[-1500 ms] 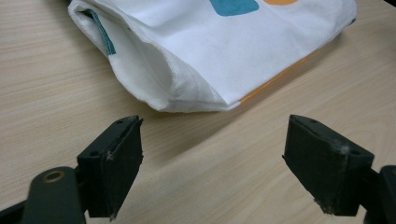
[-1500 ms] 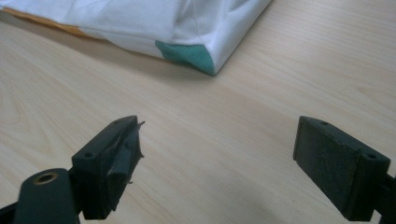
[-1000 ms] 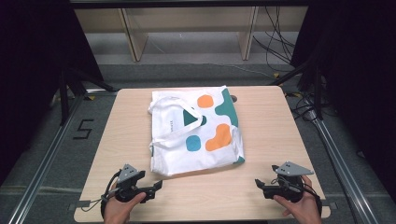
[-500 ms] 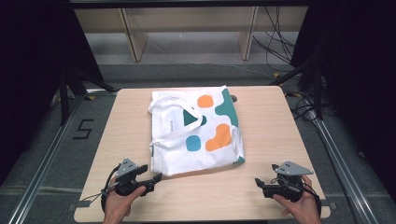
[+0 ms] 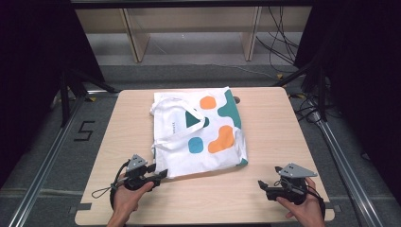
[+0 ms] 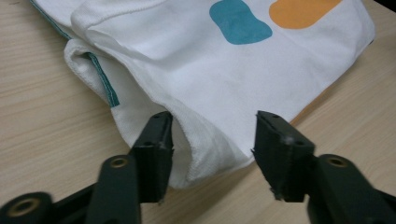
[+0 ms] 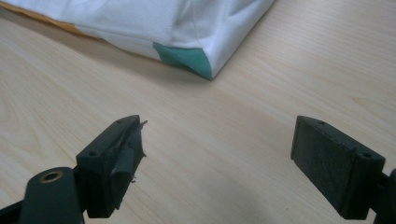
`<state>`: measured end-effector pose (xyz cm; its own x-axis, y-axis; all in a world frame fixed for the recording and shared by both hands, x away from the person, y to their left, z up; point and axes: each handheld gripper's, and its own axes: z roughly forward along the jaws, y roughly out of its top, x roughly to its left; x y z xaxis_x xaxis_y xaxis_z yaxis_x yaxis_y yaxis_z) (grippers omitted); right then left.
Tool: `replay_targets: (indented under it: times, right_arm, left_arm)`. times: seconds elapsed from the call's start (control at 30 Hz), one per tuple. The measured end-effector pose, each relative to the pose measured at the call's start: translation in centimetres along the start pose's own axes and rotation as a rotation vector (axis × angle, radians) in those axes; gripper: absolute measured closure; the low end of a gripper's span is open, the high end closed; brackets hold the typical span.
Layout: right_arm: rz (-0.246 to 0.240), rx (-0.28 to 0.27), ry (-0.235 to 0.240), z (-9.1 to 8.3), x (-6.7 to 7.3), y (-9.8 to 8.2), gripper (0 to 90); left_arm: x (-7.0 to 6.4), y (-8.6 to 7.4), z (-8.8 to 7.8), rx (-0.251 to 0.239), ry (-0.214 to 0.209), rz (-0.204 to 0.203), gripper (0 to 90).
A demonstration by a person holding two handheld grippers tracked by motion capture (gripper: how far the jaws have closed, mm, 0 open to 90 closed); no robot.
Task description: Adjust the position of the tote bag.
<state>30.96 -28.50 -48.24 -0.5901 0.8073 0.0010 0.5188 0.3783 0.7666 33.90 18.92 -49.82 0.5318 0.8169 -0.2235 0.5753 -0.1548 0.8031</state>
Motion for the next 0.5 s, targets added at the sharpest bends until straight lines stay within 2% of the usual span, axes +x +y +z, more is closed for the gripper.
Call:
replay_targets:
  times: [0.03, 0.13, 0.23, 0.27, 0.3, 0.37, 0.43, 0.47, 0.5]
  right_arm:
    - [0.004, -0.021, -0.018, -0.1, 0.1, 0.0, 18.2]
    - [0.007, -0.018, -0.019, 0.0, 0.1, 0.1, 18.2]
    - [-0.019, -0.029, -0.009, -0.1, 0.2, 0.0, 19.2]
    - [-0.018, -0.030, 0.001, 0.1, 0.1, 0.0, 20.6]
    - [-0.013, -0.027, -0.020, 0.1, 0.1, 0.0, 23.7]
    - [-0.004, -0.013, -0.018, 0.2, 0.2, 0.1, 25.3]
    - [-0.020, -0.014, -0.013, 0.2, 0.2, 0.0, 25.4]
    - [0.034, -0.004, -0.022, 0.0, 0.5, 0.0, 25.5]
    - [0.026, -0.003, -0.024, 0.0, 0.4, 0.1, 25.5]
  left_arm:
    - [0.2, -0.1, 0.2, -0.004, -0.012, 0.011, 67.9]
    - [0.2, -0.3, 0.2, 0.003, -0.026, 0.034, 73.3]
    - [-0.3, -0.4, 0.2, 0.009, -0.079, 0.057, 75.8]
    - [-0.3, -0.4, 0.2, 0.009, -0.079, 0.057, 76.2]
    - [-0.8, -0.5, 0.3, 0.014, -0.102, 0.078, 76.8]
    - [-1.1, -0.5, 0.3, 0.014, -0.116, 0.083, 77.3]
    - [-1.7, -0.6, 0.4, 0.021, -0.130, 0.105, 78.0]
    - [-1.9, -0.7, 0.4, 0.025, -0.136, 0.097, 78.2]
    - [-2.2, -0.7, 0.4, 0.034, -0.143, 0.097, 78.3]
